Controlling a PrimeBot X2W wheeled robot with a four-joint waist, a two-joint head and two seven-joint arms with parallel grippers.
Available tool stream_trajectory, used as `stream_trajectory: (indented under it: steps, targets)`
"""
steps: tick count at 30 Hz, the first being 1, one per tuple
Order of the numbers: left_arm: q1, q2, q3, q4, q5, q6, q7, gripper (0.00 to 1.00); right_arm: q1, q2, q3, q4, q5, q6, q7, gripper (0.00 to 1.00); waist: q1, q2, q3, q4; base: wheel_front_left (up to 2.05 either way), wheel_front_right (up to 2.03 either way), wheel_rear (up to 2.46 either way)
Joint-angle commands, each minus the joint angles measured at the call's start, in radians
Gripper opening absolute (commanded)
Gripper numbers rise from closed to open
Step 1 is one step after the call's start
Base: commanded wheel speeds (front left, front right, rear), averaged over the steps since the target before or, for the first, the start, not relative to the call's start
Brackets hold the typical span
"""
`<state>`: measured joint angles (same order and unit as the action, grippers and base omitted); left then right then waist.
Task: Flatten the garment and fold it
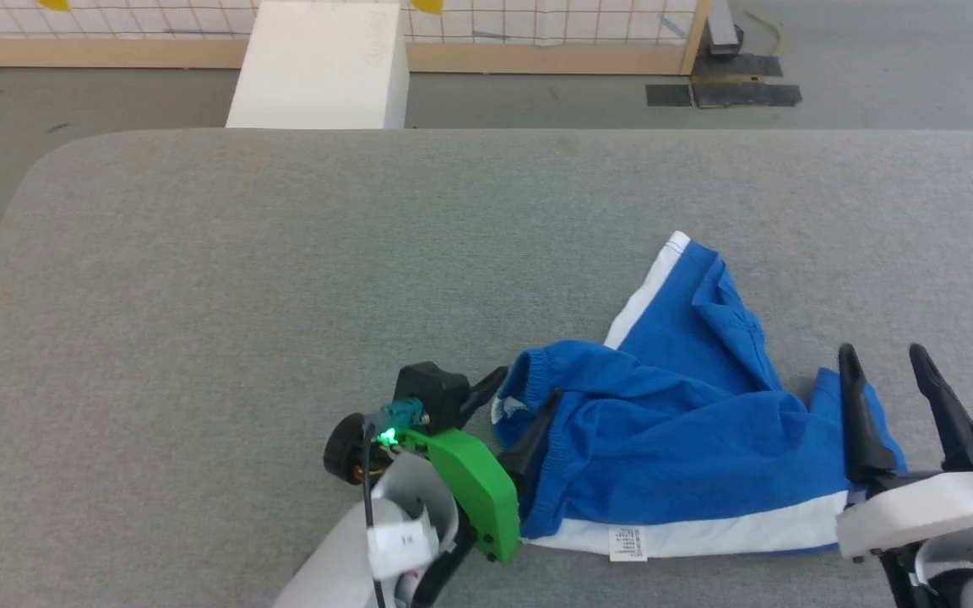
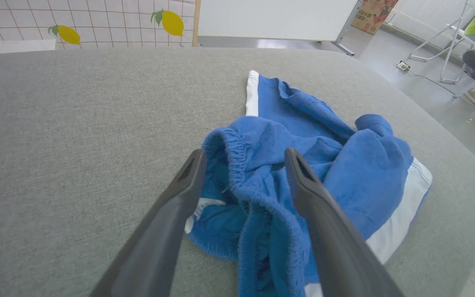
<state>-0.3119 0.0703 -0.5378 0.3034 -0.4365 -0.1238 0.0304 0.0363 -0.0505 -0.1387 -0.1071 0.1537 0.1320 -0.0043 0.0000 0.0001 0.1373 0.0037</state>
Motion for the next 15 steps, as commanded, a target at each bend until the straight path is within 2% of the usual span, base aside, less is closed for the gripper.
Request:
stream_trajectory:
  steps: [1, 6, 12, 13, 14, 15]
  targets:
    - [-0.024, 0.012, 0.002, 0.026, -0.012, -0.002, 0.021, 1.0, -0.023, 0.0, 0.013, -0.007, -0.013, -0.001, -0.027, 1.0, 0.0, -0.0001, 0.012, -0.018, 0.0, 0.0, 0.0]
    - [-0.068, 0.017, 0.015, 0.127, 0.002, 0.079, 0.127, 1.0, -0.043, 0.0, 0.078, -0.013, -0.035, -0.001, -0.107, 1.0, 0.0, -0.0001, 0.04, -0.057, 0.0, 0.0, 0.0]
    - [-0.087, 0.022, 0.001, 0.21, -0.034, 0.087, 0.304, 1.0, -0.062, 0.0, 0.13, 0.005, -0.03, -0.001, -0.146, 1.0, 0.0, -0.0001, 0.072, -0.093, 0.0, 0.0, 0.0]
    - [-0.088, 0.024, -0.002, 0.219, -0.04, 0.089, 0.333, 0.98, -0.065, 0.0, 0.135, 0.008, -0.026, -0.001, -0.149, 1.0, 0.0, -0.0001, 0.075, -0.097, 0.0, 0.0, 0.0]
    - [-0.091, 0.027, -0.003, 0.221, -0.044, 0.09, 0.357, 0.45, -0.067, 0.0, 0.14, 0.013, -0.021, -0.001, -0.152, 1.0, 0.0, -0.0001, 0.08, -0.1, 0.0, 0.0, 0.0]
    - [-0.096, 0.031, 0.001, 0.216, -0.045, 0.094, 0.357, 0.0, -0.069, 0.0, 0.142, 0.016, -0.019, -0.001, -0.153, 1.0, 0.0, -0.0001, 0.083, -0.102, 0.0, 0.0, 0.0]
